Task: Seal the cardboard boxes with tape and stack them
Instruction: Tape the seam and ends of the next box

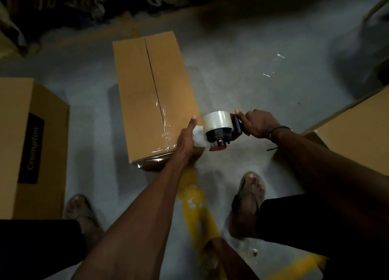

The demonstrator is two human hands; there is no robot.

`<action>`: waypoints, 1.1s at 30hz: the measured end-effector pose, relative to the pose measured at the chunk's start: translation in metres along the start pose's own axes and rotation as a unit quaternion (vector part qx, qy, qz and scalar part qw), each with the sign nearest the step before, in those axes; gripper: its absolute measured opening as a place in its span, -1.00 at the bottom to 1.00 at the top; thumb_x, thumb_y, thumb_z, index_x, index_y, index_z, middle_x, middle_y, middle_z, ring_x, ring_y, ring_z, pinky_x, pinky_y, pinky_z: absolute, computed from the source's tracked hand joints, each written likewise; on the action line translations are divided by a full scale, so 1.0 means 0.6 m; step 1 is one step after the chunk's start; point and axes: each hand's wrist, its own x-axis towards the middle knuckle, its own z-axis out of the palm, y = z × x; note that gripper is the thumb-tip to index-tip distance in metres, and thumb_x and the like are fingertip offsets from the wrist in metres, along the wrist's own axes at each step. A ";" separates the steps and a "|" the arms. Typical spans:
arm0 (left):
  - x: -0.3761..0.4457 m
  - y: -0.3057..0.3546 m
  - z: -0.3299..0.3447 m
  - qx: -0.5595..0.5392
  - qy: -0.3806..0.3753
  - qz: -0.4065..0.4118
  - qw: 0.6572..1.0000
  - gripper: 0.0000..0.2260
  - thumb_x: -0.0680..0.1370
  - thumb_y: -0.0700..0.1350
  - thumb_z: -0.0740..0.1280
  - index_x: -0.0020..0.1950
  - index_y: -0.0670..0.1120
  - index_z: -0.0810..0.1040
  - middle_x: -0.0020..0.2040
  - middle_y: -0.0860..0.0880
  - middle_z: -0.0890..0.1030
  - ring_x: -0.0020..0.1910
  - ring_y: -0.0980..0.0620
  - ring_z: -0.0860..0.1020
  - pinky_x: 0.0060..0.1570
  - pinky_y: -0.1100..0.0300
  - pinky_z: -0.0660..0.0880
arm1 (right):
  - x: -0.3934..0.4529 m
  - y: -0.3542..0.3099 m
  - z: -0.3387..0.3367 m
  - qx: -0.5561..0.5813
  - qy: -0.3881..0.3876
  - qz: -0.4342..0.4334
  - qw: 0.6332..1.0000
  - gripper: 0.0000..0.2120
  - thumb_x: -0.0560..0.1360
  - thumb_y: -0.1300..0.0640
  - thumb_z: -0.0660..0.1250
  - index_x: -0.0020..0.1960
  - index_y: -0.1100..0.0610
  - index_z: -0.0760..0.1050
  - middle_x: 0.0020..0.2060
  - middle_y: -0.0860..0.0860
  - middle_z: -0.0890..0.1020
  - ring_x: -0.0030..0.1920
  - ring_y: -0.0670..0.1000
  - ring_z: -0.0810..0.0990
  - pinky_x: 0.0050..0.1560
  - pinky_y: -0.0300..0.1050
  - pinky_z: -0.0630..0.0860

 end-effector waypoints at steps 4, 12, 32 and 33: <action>-0.013 0.015 0.011 0.051 0.022 0.044 0.997 -0.31 0.39 0.59 0.25 -0.24 -0.07 0.59 -0.28 -0.11 0.63 -0.29 -0.07 0.55 -0.03 -0.09 0.54 | -0.003 0.030 -0.007 -0.007 0.009 0.003 1.000 -0.18 0.70 -0.24 -0.18 -0.45 0.12 0.56 -0.48 -0.02 0.58 -0.30 0.01 0.55 -0.10 -0.08 0.40; 0.040 0.013 0.012 0.101 0.016 -0.022 0.995 0.22 0.01 0.69 0.40 0.43 -0.10 0.45 0.31 -0.12 0.58 0.22 -0.17 0.57 0.27 -0.16 0.52 | 0.004 0.007 -0.019 -0.064 0.005 0.010 0.998 -0.33 0.67 -0.28 -0.17 -0.31 0.09 0.43 -0.38 0.05 0.47 -0.29 0.13 0.49 -0.22 -0.07 0.36; -0.004 0.040 0.008 0.053 0.013 -0.021 0.998 -0.33 0.44 0.26 0.49 0.37 -0.17 0.53 0.21 -0.14 0.65 0.01 -0.03 0.61 -0.21 0.18 0.46 | -0.016 -0.035 -0.026 -0.045 0.028 0.064 0.997 -0.31 0.69 -0.26 -0.15 -0.32 0.13 0.45 -0.46 0.05 0.48 -0.41 0.09 0.51 -0.27 -0.03 0.51; -0.007 0.039 0.009 0.050 0.018 -0.020 0.998 -0.32 0.43 0.27 0.49 0.36 -0.17 0.55 0.21 -0.13 0.65 0.01 -0.02 0.61 -0.20 0.17 0.46 | -0.019 -0.037 -0.028 -0.045 0.032 0.066 0.996 -0.32 0.69 -0.26 -0.15 -0.32 0.13 0.45 -0.46 0.04 0.48 -0.41 0.09 0.51 -0.28 -0.05 0.49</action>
